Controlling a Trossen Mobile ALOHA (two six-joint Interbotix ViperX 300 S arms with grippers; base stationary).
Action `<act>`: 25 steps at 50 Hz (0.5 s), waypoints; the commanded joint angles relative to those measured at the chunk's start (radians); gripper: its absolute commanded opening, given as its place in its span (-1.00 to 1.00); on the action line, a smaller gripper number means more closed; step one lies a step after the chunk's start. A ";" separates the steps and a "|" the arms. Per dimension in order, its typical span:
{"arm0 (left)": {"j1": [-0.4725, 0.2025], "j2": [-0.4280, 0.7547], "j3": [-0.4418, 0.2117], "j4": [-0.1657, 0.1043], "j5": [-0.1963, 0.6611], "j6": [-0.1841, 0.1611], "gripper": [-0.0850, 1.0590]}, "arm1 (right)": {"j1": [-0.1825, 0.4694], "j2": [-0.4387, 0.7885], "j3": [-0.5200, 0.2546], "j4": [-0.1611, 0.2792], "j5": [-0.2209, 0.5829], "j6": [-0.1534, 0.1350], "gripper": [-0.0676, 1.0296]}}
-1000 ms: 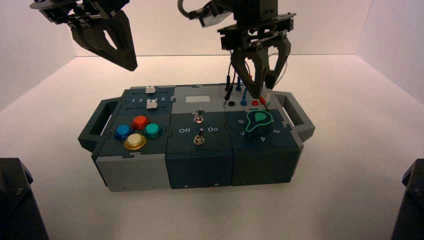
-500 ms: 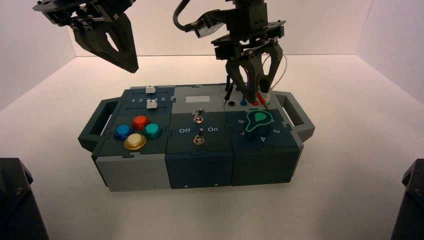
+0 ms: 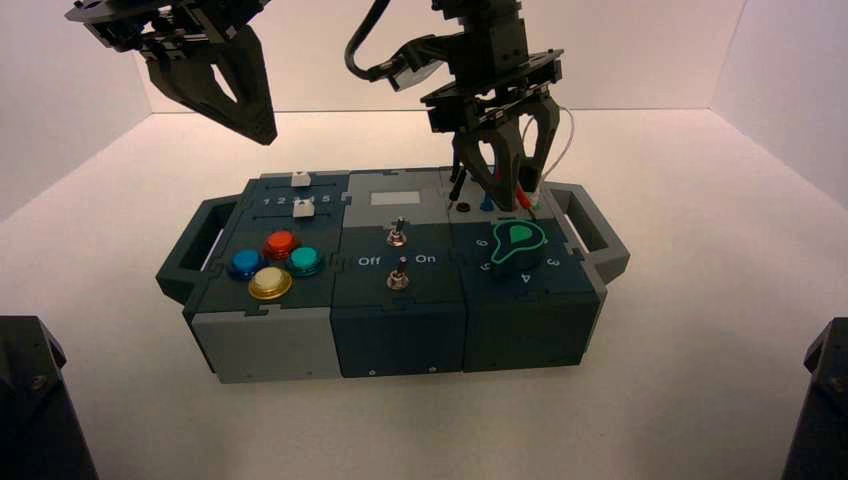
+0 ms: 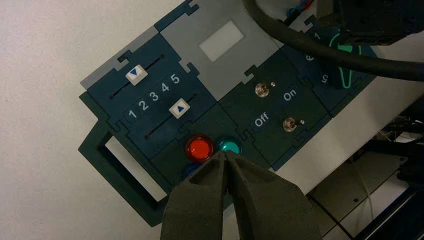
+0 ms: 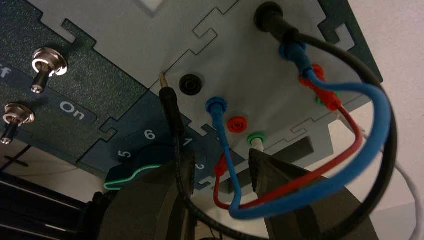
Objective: Insert the red wire.
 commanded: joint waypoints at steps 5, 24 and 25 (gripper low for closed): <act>-0.003 -0.008 -0.031 0.002 -0.002 0.008 -0.90 | 0.006 0.000 -0.040 -0.003 0.003 -0.009 0.16; -0.003 -0.008 -0.031 0.003 -0.002 0.009 -0.90 | 0.005 0.018 -0.060 -0.008 0.023 -0.008 -0.07; -0.005 -0.008 -0.031 0.005 -0.002 0.009 -0.90 | 0.005 0.017 -0.058 -0.009 0.025 -0.008 -0.07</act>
